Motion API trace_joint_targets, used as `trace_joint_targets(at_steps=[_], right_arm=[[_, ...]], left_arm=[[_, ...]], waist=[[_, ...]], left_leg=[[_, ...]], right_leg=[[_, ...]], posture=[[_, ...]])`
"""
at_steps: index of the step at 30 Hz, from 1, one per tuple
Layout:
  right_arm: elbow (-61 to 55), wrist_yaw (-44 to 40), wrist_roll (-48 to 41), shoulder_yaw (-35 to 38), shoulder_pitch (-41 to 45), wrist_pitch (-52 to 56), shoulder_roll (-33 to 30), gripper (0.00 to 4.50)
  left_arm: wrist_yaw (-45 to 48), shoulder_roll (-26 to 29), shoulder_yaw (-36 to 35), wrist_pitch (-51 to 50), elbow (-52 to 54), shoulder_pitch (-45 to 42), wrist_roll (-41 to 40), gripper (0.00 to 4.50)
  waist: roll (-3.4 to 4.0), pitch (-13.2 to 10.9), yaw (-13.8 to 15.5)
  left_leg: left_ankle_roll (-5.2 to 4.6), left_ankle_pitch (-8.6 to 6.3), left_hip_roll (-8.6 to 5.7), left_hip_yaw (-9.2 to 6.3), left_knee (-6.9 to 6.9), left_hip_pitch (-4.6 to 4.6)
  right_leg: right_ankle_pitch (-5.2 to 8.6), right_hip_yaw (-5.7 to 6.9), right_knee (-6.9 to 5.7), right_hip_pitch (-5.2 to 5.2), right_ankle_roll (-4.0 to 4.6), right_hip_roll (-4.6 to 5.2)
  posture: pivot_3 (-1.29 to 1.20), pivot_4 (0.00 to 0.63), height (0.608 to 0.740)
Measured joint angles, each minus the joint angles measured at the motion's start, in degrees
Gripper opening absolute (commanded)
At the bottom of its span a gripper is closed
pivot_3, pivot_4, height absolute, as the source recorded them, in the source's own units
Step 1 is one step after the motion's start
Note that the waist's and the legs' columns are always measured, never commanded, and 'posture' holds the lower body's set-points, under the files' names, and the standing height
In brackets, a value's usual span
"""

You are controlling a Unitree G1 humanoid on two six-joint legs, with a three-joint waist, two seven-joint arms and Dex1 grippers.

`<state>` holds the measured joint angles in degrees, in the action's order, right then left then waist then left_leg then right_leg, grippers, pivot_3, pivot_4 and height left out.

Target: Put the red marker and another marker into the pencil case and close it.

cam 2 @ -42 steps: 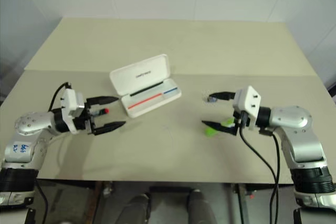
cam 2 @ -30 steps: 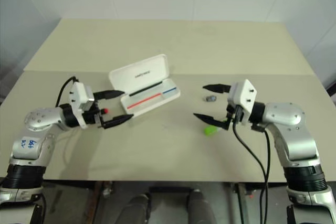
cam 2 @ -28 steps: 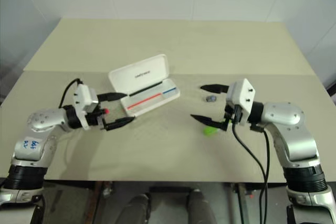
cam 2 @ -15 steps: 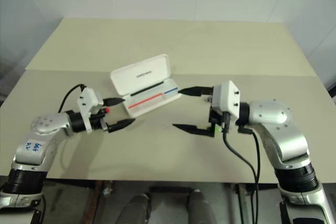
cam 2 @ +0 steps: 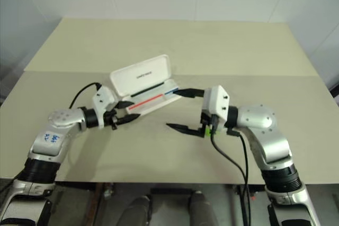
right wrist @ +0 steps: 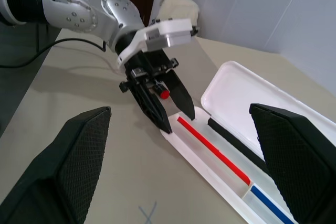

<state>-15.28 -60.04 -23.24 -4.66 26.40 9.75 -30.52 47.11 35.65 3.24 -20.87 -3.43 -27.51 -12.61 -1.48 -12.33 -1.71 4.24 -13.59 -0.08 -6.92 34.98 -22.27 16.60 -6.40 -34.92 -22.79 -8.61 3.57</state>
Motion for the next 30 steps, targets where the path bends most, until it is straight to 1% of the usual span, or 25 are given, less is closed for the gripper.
trace_joint_targets(at_steps=[8, 17, 18, 19, 25, 30], right_arm=[[0.0, 1.9, 0.7, -0.1, -0.1, -0.7, 1.0, 4.5], [0.0, 3.5, 0.6, -0.1, 0.0, -0.8, 1.1, 4.5], [0.0, 3.5, 0.6, -0.1, 0.0, -0.8, 1.1, 4.5], [0.0, 3.6, 0.6, -0.1, 0.0, -0.8, 1.1, 4.5], [0.0, 4.2, 0.6, -0.1, 0.1, -0.8, 1.1, 4.5], [0.0, 4.5, 0.6, -0.1, 0.2, -0.8, 1.1, 4.5]], left_arm=[[2.3, 0.1, 2.6, -1.1, -3.0, -2.3, 1.8, 2.59], [0.5, -1.4, 4.3, -1.7, -4.1, -3.9, 4.8, 2.59], [0.5, -1.4, 4.5, -1.8, -4.1, -4.0, 5.1, 2.23], [0.5, -1.4, 4.6, -1.9, -4.1, -4.2, 5.3, 2.06], [0.7, -1.5, 5.3, -2.1, -4.2, -4.9, 6.1, 0.02], [1.1, -1.3, 5.8, -2.1, -4.2, -5.3, 6.8, 0.02]], waist=[[0.0, 0.0, -0.1], [0.0, 0.0, -0.1], [0.0, 0.0, -0.1], [0.0, 0.0, -0.1], [0.0, 0.0, -0.1], [0.0, 0.0, -0.1]], left_leg=[[0.0, 0.0, 0.0, -0.02, 0.01, 0.01], [0.0, 0.0, 0.0, -0.01, 0.01, 0.03], [0.0, 0.0, 0.0, -0.01, 0.01, 0.04], [0.0, 0.0, 0.0, -0.02, 0.01, 0.04], [0.0, 0.0, 0.0, -0.01, 0.0, 0.03], [0.0, 0.04, -0.01, -0.01, 0.05, 0.06]], right_leg=[[0.0, 0.01, -0.03, 0.0, 0.0, -0.01], [0.0, 0.0, -0.06, 0.0, 0.0, -0.01], [0.0, 0.0, -0.06, 0.0, 0.0, -0.01], [0.0, 0.0, -0.07, 0.0, 0.0, -0.01], [0.0, 0.0, -0.05, 0.0, 0.0, -0.01], [0.0, -0.01, -0.1, 0.03, 0.0, -0.01]], posture=[[0.0, 0.15, 0.74], [0.0, 0.15, 0.74], [0.0, 0.15, 0.74], [0.0, 0.15, 0.74], [0.0, 0.15, 0.74], [0.0, 0.15, 0.74]])
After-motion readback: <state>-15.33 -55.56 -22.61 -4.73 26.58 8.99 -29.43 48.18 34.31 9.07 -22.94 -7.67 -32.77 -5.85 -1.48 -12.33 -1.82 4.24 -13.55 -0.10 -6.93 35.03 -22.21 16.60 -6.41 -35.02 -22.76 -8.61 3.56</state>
